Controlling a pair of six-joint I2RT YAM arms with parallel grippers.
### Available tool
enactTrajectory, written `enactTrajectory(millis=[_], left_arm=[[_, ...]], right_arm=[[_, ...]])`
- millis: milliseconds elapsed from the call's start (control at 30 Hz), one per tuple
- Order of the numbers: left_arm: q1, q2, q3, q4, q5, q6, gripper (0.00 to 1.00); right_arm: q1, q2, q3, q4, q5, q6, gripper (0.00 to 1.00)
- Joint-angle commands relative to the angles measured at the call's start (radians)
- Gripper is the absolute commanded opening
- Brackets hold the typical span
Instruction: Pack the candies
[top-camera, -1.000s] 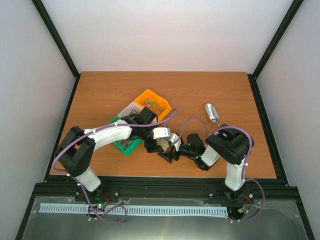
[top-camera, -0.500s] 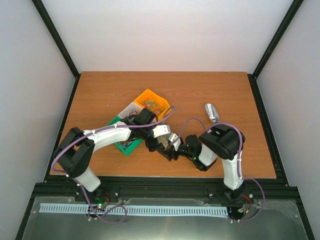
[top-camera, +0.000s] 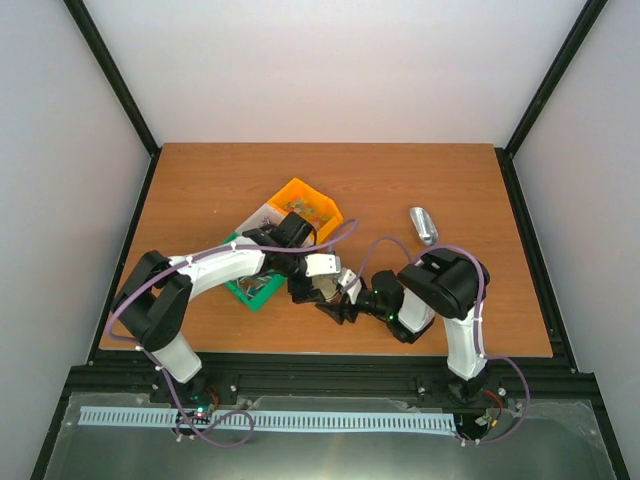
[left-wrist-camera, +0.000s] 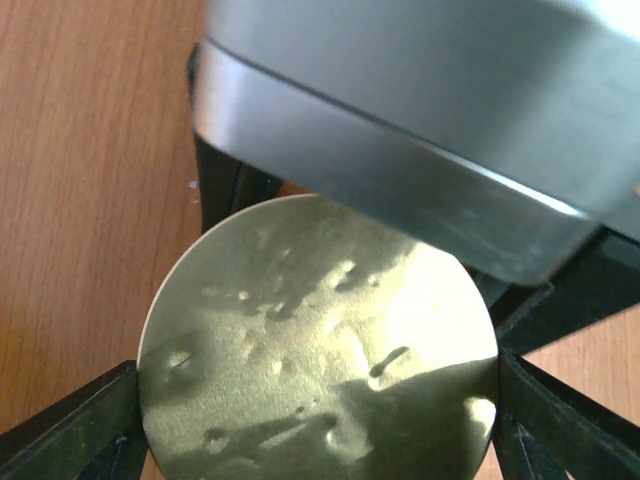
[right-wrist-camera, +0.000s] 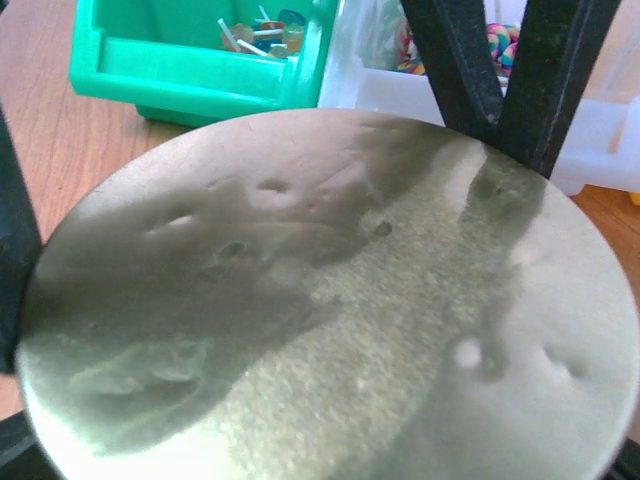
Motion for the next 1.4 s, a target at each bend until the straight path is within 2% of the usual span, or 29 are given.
enactTrajectory(millis=[0,167,267,300,400,433,467,700,1033,1133,1267,1367], left_arm=[[-0.014,0.02,0.001,-0.175,0.069,0.376,0.48],[-0.014,0.0,-0.013,-0.196,0.085,0.502,0.47],[-0.014,0.004,-0.014,-0.178,0.075,0.493,0.45],[-0.014,0.007,-0.012,-0.17,0.07,0.47,0.45],[-0.013,0.016,-0.013,-0.132,0.048,0.397,0.45],[-0.011,0.016,-0.017,-0.12,0.044,0.376,0.45],[-0.01,0.014,-0.023,-0.105,0.038,0.353,0.45],[0.01,0.004,-0.038,-0.078,0.022,0.311,0.46],[0.019,0.004,-0.033,-0.075,0.018,0.286,0.52],[0.02,0.012,-0.021,-0.069,0.015,0.261,0.57],[0.021,0.015,0.007,-0.06,0.032,0.2,0.7],[0.021,0.016,0.027,-0.055,0.053,0.156,0.77]], right_arm=[[0.01,-0.02,-0.017,0.032,-0.224,-0.058,0.47],[0.01,-0.02,-0.019,0.032,-0.263,-0.055,0.45],[0.01,-0.028,-0.018,0.029,-0.257,-0.059,0.48],[0.01,-0.033,-0.019,0.028,-0.246,-0.054,0.56],[0.01,-0.071,-0.015,-0.015,-0.223,-0.046,0.89],[0.01,-0.092,-0.012,-0.042,-0.215,-0.046,0.97],[0.01,-0.115,-0.011,-0.073,-0.205,-0.049,1.0],[-0.016,-0.323,-0.061,-0.258,-0.195,-0.094,1.0],[-0.162,-0.5,-0.024,-0.57,-0.309,-0.149,1.0],[-0.219,-0.547,-0.005,-0.653,-0.337,-0.163,1.0],[-0.262,-0.591,0.068,-0.85,-0.331,-0.241,1.0],[-0.312,-0.627,0.093,-0.905,-0.349,-0.228,1.0]])
